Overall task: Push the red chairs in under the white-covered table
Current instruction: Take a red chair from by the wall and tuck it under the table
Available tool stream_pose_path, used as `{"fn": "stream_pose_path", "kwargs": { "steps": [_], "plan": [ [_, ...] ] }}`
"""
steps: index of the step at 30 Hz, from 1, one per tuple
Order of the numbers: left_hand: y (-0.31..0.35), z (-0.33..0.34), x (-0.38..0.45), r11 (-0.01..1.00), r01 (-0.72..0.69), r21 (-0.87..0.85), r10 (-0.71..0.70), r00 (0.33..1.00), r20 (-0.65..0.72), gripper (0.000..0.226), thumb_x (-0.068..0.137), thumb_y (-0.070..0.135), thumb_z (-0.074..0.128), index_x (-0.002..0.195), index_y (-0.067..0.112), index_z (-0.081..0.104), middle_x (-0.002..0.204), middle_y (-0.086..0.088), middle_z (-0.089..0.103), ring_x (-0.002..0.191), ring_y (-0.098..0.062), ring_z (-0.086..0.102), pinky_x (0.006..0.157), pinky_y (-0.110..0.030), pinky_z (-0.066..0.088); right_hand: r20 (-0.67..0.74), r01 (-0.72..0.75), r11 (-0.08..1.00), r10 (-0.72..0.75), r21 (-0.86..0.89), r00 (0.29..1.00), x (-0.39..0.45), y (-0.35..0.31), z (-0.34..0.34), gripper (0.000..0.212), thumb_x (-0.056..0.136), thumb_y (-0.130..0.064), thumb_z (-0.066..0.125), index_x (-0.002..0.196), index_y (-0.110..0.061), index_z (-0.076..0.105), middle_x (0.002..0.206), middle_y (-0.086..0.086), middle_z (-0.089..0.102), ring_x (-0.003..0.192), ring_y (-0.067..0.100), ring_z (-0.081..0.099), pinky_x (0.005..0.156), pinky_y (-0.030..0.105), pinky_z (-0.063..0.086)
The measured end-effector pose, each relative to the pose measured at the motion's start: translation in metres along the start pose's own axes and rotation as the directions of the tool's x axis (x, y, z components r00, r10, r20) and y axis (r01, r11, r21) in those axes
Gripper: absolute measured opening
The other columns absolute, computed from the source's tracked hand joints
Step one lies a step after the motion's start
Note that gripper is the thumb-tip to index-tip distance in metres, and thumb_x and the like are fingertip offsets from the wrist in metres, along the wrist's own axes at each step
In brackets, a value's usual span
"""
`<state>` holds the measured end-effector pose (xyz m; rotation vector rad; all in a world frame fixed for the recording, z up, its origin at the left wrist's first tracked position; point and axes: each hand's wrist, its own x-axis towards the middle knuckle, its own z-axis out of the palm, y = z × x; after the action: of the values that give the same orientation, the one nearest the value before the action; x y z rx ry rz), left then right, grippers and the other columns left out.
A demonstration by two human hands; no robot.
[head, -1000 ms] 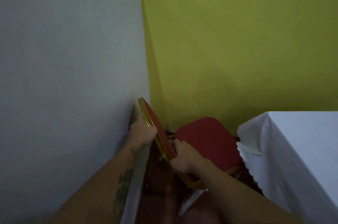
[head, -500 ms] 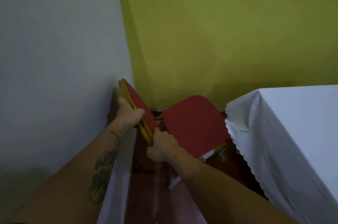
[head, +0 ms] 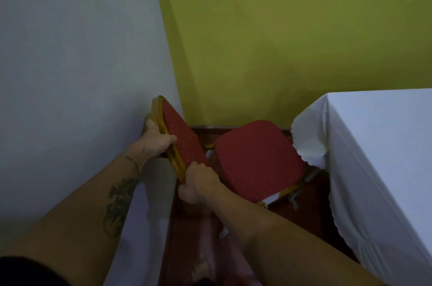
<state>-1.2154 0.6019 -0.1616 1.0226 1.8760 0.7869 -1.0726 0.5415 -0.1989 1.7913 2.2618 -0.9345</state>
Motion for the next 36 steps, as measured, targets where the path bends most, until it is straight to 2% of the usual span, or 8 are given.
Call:
{"fn": "stream_pose_path", "kwargs": {
  "steps": [4,7,10,15,24,28,32,36],
  "plan": [
    [-0.019,0.001,-0.032,1.0,-0.027,0.008,0.026,0.999,0.024,0.073,0.083,-0.001,0.07,0.137,0.009,0.022,0.11,-0.011,0.05,0.102,-0.031,0.056,0.071,-0.041,0.052,0.017,0.019,1.0,-0.02,0.014,1.0,-0.032,0.004,0.027,0.08,0.086,-0.045,0.068,0.142,0.0,0.032,0.137,0.02,0.053,0.125,0.04,0.054,0.099,0.044,0.045],
    [-0.029,0.009,-0.049,0.999,-0.032,-0.009,0.032,0.998,0.059,0.07,0.083,0.0,0.069,0.136,0.014,0.024,0.102,-0.004,0.051,0.092,-0.023,0.058,0.06,-0.033,0.05,0.043,-0.002,0.998,-0.001,0.064,0.999,-0.051,0.01,0.036,0.075,0.084,-0.043,0.071,0.136,-0.006,0.031,0.133,0.019,0.055,0.123,0.04,0.055,0.095,0.045,0.046],
    [-0.031,0.018,-0.055,1.0,-0.025,-0.017,0.026,0.995,0.094,0.068,0.082,0.002,0.069,0.133,0.018,0.026,0.104,-0.006,0.052,0.086,-0.02,0.058,0.058,-0.033,0.051,0.074,-0.036,0.993,0.028,0.109,0.997,-0.065,0.019,0.037,0.08,0.083,-0.04,0.074,0.139,-0.006,0.029,0.136,0.019,0.052,0.126,0.041,0.052,0.098,0.045,0.045],
    [-0.021,0.03,-0.05,0.999,-0.043,0.011,0.04,0.975,0.217,0.068,0.082,0.006,0.071,0.126,0.029,0.023,0.109,-0.006,0.052,0.092,-0.026,0.061,0.062,-0.04,0.057,0.053,-0.091,0.983,0.083,0.158,0.995,-0.072,0.029,0.03,0.075,0.084,-0.041,0.072,0.137,-0.007,0.03,0.138,0.018,0.051,0.129,0.04,0.049,0.1,0.045,0.043],
    [0.01,0.053,-0.027,0.994,-0.106,0.038,0.082,0.913,0.399,0.067,0.077,0.012,0.073,0.123,0.027,0.026,0.112,-0.01,0.055,0.099,-0.031,0.063,0.068,-0.041,0.058,0.062,-0.241,0.954,0.233,0.177,0.97,-0.063,0.041,0.011,0.087,0.085,-0.048,0.065,0.148,-0.008,0.021,0.144,0.018,0.047,0.131,0.04,0.048,0.105,0.046,0.041],
    [0.024,0.067,-0.02,0.987,-0.139,0.076,0.094,0.903,0.42,0.076,0.074,0.017,0.075,0.13,0.023,0.024,0.114,-0.01,0.055,0.098,-0.028,0.061,0.079,-0.047,0.057,0.05,-0.287,0.938,0.283,0.194,0.958,-0.062,0.05,0.001,0.098,0.088,-0.047,0.063,0.157,-0.005,0.007,0.15,0.019,0.042,0.134,0.041,0.045,0.106,0.045,0.041],
    [0.035,0.084,-0.017,0.983,-0.152,0.104,0.09,0.888,0.451,0.097,0.081,0.018,0.074,0.149,0.012,0.005,0.13,-0.014,0.049,0.099,-0.026,0.058,0.068,-0.036,0.054,0.009,-0.312,0.923,0.318,0.223,0.948,-0.066,0.059,-0.006,0.087,0.088,-0.044,0.063,0.152,-0.005,0.018,0.146,0.02,0.045,0.131,0.043,0.047,0.104,0.045,0.043],
    [0.045,0.098,-0.018,0.975,-0.166,0.147,0.073,0.867,0.493,0.107,0.085,0.021,0.071,0.152,0.014,-0.013,0.151,-0.017,0.035,0.123,-0.037,0.049,0.099,-0.049,0.048,0.017,-0.354,0.909,0.36,0.219,0.933,-0.067,0.069,-0.012,0.093,0.089,-0.046,0.062,0.156,-0.005,0.012,0.149,0.021,0.043,0.133,0.042,0.045,0.105,0.046,0.042]
  ]
}}
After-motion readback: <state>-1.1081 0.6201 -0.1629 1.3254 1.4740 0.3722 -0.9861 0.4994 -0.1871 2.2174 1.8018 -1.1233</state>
